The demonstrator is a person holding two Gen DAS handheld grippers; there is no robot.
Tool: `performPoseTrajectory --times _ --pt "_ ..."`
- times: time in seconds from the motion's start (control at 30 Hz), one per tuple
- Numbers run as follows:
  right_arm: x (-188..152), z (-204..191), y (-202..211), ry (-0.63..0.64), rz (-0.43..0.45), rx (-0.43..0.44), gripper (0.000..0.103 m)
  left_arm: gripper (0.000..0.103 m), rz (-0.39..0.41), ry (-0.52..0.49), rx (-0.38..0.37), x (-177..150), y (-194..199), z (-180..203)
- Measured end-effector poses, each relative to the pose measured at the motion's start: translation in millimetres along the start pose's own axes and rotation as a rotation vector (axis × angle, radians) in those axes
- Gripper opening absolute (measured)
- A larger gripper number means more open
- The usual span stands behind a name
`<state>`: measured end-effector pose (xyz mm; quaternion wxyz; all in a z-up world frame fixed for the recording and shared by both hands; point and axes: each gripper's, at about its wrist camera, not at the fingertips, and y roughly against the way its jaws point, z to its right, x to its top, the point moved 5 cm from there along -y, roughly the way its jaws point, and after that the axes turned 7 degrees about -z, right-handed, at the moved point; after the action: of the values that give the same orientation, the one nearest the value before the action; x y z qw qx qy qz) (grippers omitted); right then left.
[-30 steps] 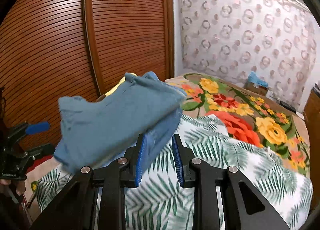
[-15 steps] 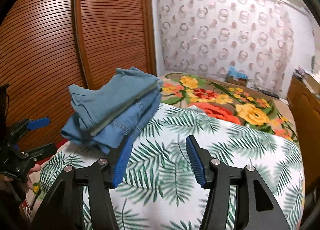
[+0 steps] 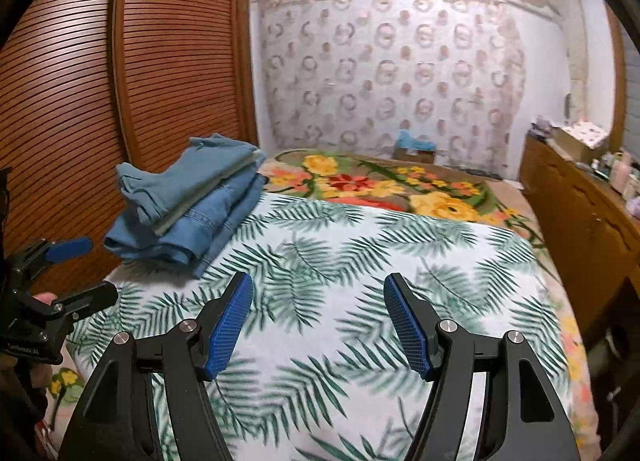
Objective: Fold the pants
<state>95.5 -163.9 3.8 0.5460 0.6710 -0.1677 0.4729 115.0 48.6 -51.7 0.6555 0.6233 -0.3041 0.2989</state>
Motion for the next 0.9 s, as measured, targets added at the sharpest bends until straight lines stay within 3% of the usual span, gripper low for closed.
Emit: performPoseTrajectory --times 0.23,0.57,0.9 --pt "-10.2 -0.4 26.2 -0.049 0.0 -0.04 0.07 0.102 0.014 -0.011 -0.049 1.7 6.4 26.0" --pt "-11.2 -8.4 47.8 -0.095 0.017 -0.086 0.07 0.102 0.041 -0.037 -0.042 14.9 25.9 46.9" --pt "-0.9 -16.8 73.9 -0.118 0.109 -0.114 0.07 0.102 0.106 -0.044 -0.044 37.6 55.6 54.4"
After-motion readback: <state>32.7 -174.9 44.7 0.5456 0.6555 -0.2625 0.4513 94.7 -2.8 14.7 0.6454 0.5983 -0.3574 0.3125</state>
